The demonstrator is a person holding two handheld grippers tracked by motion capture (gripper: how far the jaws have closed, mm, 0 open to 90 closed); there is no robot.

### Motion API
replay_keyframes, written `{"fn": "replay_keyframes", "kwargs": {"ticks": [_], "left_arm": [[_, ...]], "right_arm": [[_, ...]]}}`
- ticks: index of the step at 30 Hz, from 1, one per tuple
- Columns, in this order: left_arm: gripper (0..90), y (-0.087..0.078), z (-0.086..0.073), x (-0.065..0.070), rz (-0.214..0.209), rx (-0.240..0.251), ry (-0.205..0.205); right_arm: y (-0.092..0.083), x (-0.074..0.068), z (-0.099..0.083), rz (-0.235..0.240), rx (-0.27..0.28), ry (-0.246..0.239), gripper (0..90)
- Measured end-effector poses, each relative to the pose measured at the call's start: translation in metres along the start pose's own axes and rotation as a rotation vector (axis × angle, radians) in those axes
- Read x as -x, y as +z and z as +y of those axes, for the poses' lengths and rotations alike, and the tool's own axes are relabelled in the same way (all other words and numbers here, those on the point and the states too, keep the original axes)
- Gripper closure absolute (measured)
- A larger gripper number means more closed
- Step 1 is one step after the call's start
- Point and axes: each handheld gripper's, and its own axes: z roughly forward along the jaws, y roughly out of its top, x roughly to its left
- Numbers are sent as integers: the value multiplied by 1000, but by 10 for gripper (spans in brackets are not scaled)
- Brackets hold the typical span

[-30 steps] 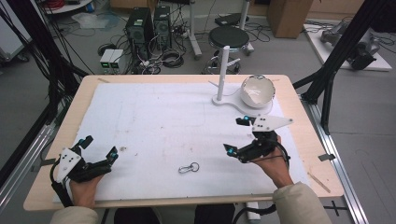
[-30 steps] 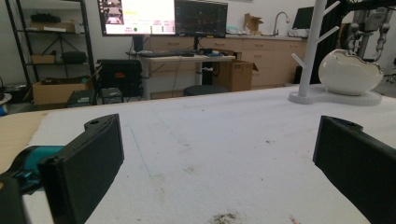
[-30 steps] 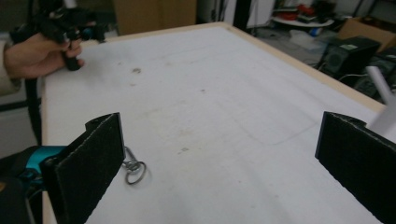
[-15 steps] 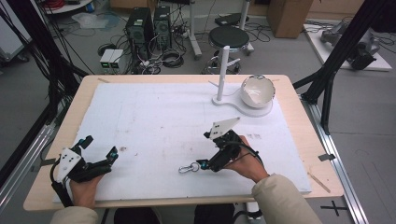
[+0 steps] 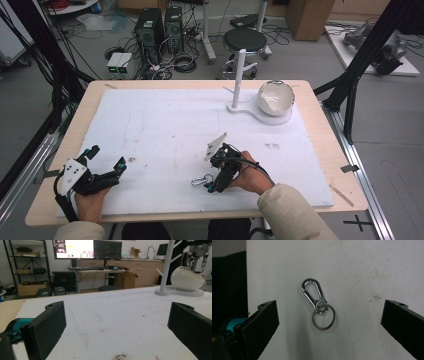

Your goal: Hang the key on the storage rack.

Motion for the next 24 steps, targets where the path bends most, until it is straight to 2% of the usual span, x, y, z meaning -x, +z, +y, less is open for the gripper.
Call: {"fn": "replay_keyframes", "kwargs": {"ticks": [1,2,4,5,10,12,16,21,24], "left_arm": [[23,0,0,0,0,0,-1],[23,0,0,0,0,2,-1],[23,0,0,0,1,1,0],[23,0,0,0,1,1,-1],[23,0,0,0,1,2,0],[22,0,0,0,0,4,0],[23,0,0,0,0,4,-1],[23,0,0,0,0,4,1],[22,0,0,0,0,6,1]], "right_arm": [[1,1,0,4,-19,-6,12],[3,0,0,8,-37,9,13],[4,0,0,13,-46,10,19],[5,0,0,35,-65,24,50],[8,1,-1,60,-96,41,110],[9,2,-1,94,-110,42,223],[9,2,0,99,-122,48,273],[11,4,0,115,-133,66,405],[10,4,0,121,-141,76,445]]}}
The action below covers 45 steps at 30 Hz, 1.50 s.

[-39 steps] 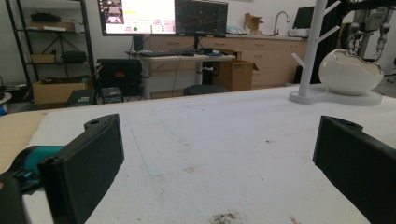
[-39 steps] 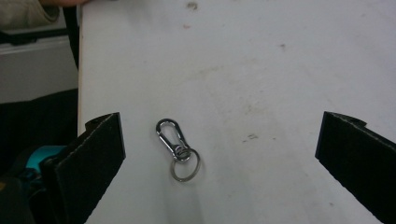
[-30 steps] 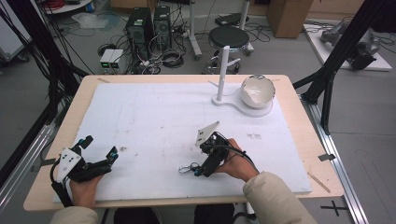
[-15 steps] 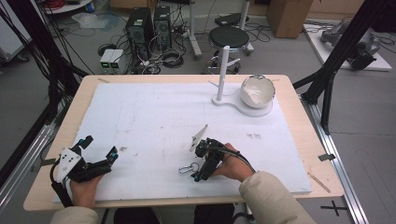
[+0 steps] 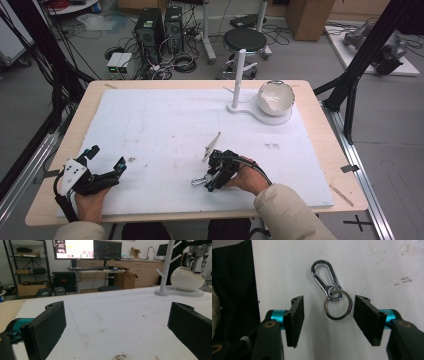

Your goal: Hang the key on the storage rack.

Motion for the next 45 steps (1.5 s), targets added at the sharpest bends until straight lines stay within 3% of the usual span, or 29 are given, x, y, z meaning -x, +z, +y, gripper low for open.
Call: {"fn": "replay_keyframes", "kwargs": {"ticks": [8,17,28,30,38,45], "left_arm": [[23,0,0,0,-1,-1,0],[22,0,0,0,0,-4,-2],[23,0,0,0,0,-3,-2],[22,0,0,0,0,-4,-2],[23,0,0,0,0,-6,-1],[22,0,0,0,0,-7,-2]], "right_arm": [[-3,3,-3,5,34,10,645],[-6,3,-5,15,44,27,763],[-8,2,-4,12,47,23,859],[-8,2,-4,28,52,48,881],[-10,0,-2,7,50,91,891],[-21,2,0,-4,107,94,892]]}}
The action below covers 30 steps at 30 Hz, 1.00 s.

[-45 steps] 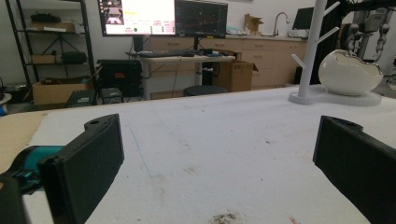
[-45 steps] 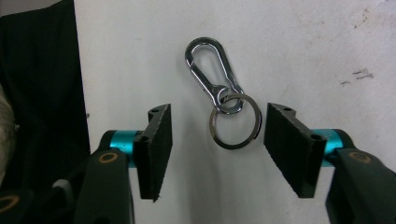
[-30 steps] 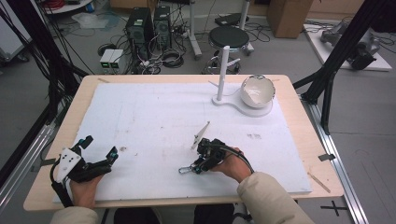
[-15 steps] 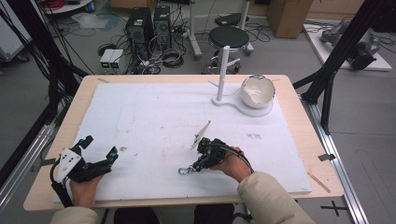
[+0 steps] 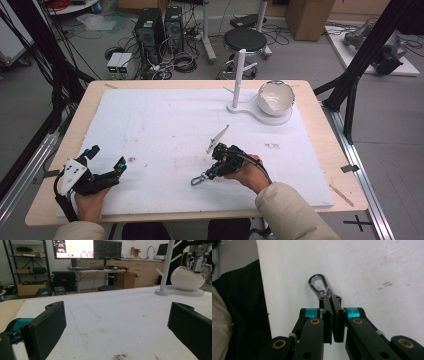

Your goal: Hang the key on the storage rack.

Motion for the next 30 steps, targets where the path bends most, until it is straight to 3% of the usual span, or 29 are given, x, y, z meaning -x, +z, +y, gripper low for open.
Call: {"fn": "replay_keyframes", "kwargs": {"ticks": [6,9,10,11,14,15,17,18,19,21,22,23,25,30], "left_arm": [[23,0,0,0,0,-3,1],[23,0,0,0,1,-2,0],[23,0,0,0,2,-2,0],[23,0,0,0,1,-2,-1],[23,1,0,0,2,-2,-1],[23,1,0,0,2,-3,-3],[23,1,0,0,2,-2,-3],[23,1,0,0,2,-4,0],[23,1,0,0,1,-5,3],[23,1,0,0,-1,-6,5],[23,1,0,0,0,-6,5],[23,1,0,0,0,-4,5],[23,1,0,0,0,-9,6],[23,1,0,0,2,-5,8]], "right_arm": [[-26,8,1,-22,129,43,892],[-34,11,0,-25,150,57,891],[-46,16,-1,-31,200,68,891],[-46,16,-1,-31,200,68,891],[-74,26,-2,-41,279,103,891],[-74,26,-2,-41,279,103,891],[-99,34,-2,-61,337,125,891],[-99,34,-2,-61,337,125,891],[-115,40,-1,-87,372,132,891],[-121,43,0,-98,383,136,891],[-139,51,1,-117,422,150,891],[-139,51,1,-117,422,150,891],[-159,62,6,-152,453,156,891],[-183,81,16,-202,465,167,891]]}}
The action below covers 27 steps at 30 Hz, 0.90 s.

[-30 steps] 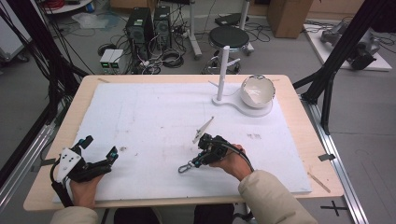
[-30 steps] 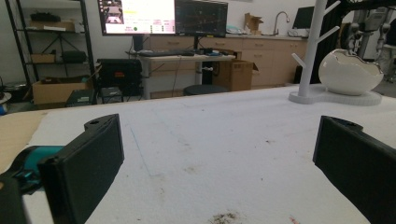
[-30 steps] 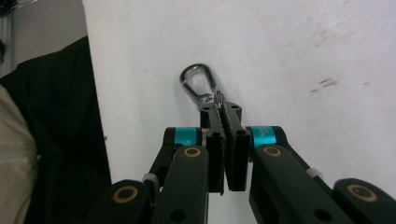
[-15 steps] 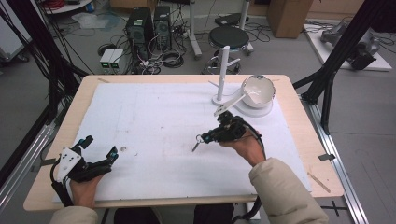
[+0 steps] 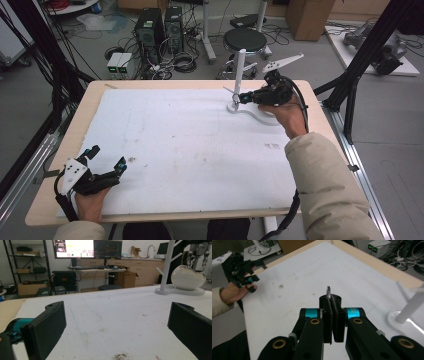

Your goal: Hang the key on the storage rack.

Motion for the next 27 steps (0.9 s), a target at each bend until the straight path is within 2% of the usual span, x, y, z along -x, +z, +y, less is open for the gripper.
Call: {"fn": "replay_keyframes", "kwargs": {"ticks": [3,8,9,12,13,19,21,27], "left_arm": [[23,0,0,0,0,1,0],[22,0,0,0,0,-3,0],[23,0,0,0,0,-4,1],[22,0,0,0,0,-4,3],[23,0,0,0,1,-3,2],[23,0,0,0,0,-3,2],[23,1,0,0,-2,-5,1],[23,0,0,0,-1,-3,2]], "right_arm": [[-1,9,10,-25,-17,-4,891],[1,20,17,-35,-6,7,891],[5,28,20,-40,-7,26,891],[10,33,23,-57,-17,26,891],[15,38,24,-58,-14,44,891],[28,51,22,-84,-33,86,890],[29,52,21,-88,-30,82,890],[36,61,17,-117,-44,118,890]]}}
